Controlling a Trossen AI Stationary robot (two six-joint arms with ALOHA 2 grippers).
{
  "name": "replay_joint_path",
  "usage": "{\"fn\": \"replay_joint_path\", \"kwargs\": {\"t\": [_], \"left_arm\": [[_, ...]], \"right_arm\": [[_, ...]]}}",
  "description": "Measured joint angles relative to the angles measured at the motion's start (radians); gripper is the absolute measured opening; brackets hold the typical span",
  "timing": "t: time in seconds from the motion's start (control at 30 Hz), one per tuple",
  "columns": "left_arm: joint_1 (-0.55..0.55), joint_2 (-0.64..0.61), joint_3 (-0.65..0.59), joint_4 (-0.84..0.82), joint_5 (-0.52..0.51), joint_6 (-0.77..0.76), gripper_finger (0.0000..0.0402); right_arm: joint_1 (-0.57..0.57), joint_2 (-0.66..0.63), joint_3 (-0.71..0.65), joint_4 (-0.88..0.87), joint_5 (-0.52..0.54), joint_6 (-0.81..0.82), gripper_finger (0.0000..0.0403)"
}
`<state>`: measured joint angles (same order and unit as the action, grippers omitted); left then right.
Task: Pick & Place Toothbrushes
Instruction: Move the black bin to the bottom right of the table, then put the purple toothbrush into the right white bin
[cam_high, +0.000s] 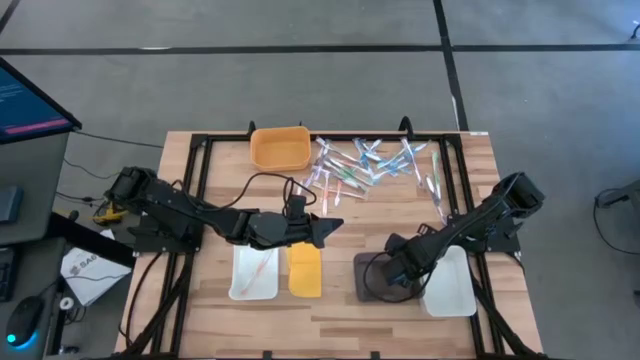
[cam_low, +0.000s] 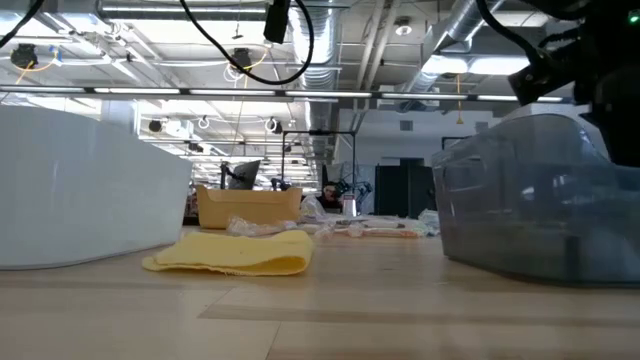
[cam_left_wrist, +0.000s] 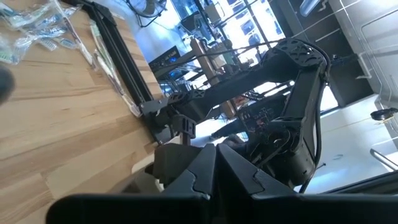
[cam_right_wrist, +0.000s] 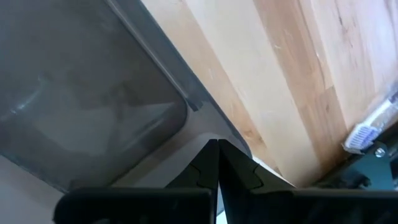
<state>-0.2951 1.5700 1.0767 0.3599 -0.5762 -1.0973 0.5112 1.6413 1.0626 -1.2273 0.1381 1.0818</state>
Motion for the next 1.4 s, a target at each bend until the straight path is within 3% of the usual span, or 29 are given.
{"fn": "replay_joint_path", "kwargs": {"t": [0.33, 0.57, 0.73, 0.93, 1.13, 1.23, 1.4], "left_arm": [[0.000, 0.000, 0.000, 0.001, 0.000, -0.003, 0.0008], [0.000, 0.000, 0.000, 0.001, -0.007, -0.006, 0.0008], [0.003, 0.000, 0.000, 0.003, -0.070, -0.007, 0.0008], [0.037, 0.000, 0.000, 0.010, -0.081, -0.011, 0.0008], [0.089, 0.000, 0.000, 0.041, -0.068, -0.014, 0.0008], [0.135, 0.000, 0.000, 0.068, 0.017, -0.011, 0.0008], [0.226, 0.000, 0.000, 0.076, 0.266, 0.041, 0.0008]], "right_arm": [[0.028, -0.034, 0.001, 0.000, 0.022, 0.030, 0.0000], [0.021, -0.206, 0.049, 0.000, 0.111, 0.053, 0.0000], [-0.047, -0.366, 0.064, -0.004, 0.181, 0.045, 0.0000], [-0.230, -0.493, 0.064, -0.050, 0.229, -0.035, 0.0000], [-0.499, -0.511, 0.064, -0.064, 0.219, -0.216, 0.0000], [-0.645, -0.494, 0.064, -0.051, 0.188, -0.321, 0.0000], [-0.895, -0.456, 0.064, -0.014, 0.132, -0.464, 0.0000]]}}
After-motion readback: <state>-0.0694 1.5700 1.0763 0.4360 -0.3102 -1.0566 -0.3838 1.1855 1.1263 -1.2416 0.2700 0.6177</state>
